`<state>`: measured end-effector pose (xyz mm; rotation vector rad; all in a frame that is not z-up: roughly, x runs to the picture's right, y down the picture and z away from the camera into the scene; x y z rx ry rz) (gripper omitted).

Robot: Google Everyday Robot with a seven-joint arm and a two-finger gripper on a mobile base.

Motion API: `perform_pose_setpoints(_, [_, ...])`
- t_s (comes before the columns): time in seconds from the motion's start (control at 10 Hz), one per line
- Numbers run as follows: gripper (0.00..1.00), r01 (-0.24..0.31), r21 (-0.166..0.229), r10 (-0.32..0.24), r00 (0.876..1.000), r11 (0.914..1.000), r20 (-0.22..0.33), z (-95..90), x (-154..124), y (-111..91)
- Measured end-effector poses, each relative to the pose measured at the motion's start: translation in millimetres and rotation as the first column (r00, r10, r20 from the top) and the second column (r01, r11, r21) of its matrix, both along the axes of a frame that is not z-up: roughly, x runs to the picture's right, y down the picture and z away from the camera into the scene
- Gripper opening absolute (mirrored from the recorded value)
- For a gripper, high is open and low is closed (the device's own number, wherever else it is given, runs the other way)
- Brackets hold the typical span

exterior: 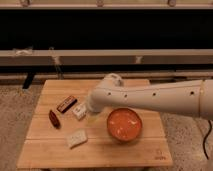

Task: Wipe the white sponge on the table

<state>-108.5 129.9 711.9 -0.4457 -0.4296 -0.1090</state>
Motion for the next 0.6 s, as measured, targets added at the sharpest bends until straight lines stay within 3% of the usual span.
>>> perform_pose_setpoints(0.1, [0.8, 0.078, -0.002, -0.078, 0.997, 0.997, 0.01, 5.6, -14.0, 19.3])
perform_pose_setpoints(0.3, [0.8, 0.197, -0.005, -0.197, 0.98, 0.9803, -0.001, 29.2, -35.6, 50.4])
perform_pose_setpoints(0.6, [0.8, 0.328, -0.027, -0.329, 0.944, 0.9444, -0.034, 68.9, -54.7, 83.5])
